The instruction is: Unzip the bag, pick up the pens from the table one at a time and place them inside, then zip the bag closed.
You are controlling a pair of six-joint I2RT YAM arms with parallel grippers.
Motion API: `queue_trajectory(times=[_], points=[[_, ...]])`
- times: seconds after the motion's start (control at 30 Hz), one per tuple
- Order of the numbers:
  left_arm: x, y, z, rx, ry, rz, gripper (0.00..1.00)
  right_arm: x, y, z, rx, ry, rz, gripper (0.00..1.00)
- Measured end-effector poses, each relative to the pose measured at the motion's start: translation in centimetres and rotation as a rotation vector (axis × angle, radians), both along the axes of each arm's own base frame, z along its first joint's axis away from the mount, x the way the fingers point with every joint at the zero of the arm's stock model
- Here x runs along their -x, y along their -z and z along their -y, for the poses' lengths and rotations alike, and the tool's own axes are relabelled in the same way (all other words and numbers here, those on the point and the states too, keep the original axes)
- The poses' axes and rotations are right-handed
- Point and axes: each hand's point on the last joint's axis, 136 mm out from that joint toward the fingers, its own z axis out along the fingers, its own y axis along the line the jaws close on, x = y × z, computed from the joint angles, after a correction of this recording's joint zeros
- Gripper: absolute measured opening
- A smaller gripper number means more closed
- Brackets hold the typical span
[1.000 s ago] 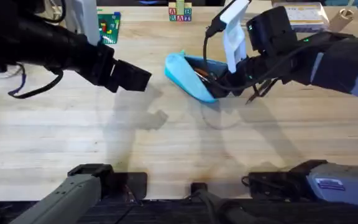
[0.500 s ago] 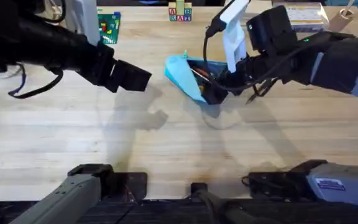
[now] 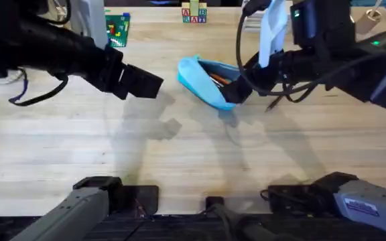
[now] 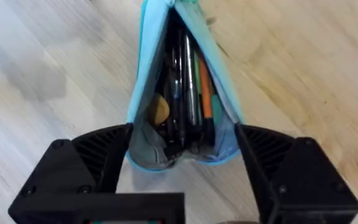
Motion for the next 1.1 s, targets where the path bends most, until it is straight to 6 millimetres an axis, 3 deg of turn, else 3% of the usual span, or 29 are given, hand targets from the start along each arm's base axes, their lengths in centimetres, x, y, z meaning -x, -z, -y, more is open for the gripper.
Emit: queue_trajectory(times=[0.3, 0.37, 0.4, 0.53, 0.57, 0.63, 0.67, 0.77, 1.1], points=[[0.0, 0.0, 0.0, 0.0, 0.0, -0.001, 0.995, 1.0, -4.6, 0.5, -0.147, 0.143, 0.024, 0.998], [0.0, 0.0, 0.0, 0.0, 0.0, -0.001, 0.995, 1.3, -4.8, 1.1, -0.159, 0.197, 0.007, 0.998], [0.0, 0.0, 0.0, 0.0, 0.0, -0.001, 0.995, 1.8, -5.0, 2.3, -0.158, 0.288, -0.016, 0.998], [0.0, 0.0, 0.0, 0.0, 0.001, 0.0, 0.995, 2.5, -5.3, 4.2, -0.143, 0.406, -0.021, 0.998], [0.0, 0.0, 0.0, 0.0, 0.001, 0.0, 0.995, 3.2, -5.5, 6.0, -0.126, 0.509, -0.024, 0.998], [0.0, 0.0, 0.0, 0.0, 0.001, 0.0, 0.995, 3.7, -5.3, 7.3, -0.108, 0.588, -0.032, 0.998], [0.0, 0.0, 0.0, 0.0, 0.001, 0.0, 0.995, 4.4, -4.9, 9.6, -0.074, 0.725, -0.043, 0.997], [0.0, 0.0, 0.0, 0.0, 0.001, 0.0, 0.995, 5.2, -4.3, 11.6, -0.034, 0.853, -0.059, 0.997], [0.0, 0.0, 0.0, 0.0, 0.001, 0.0, 0.995, 5.7, -3.9, 13.5, -0.002, 0.979, -0.056, 0.998]])
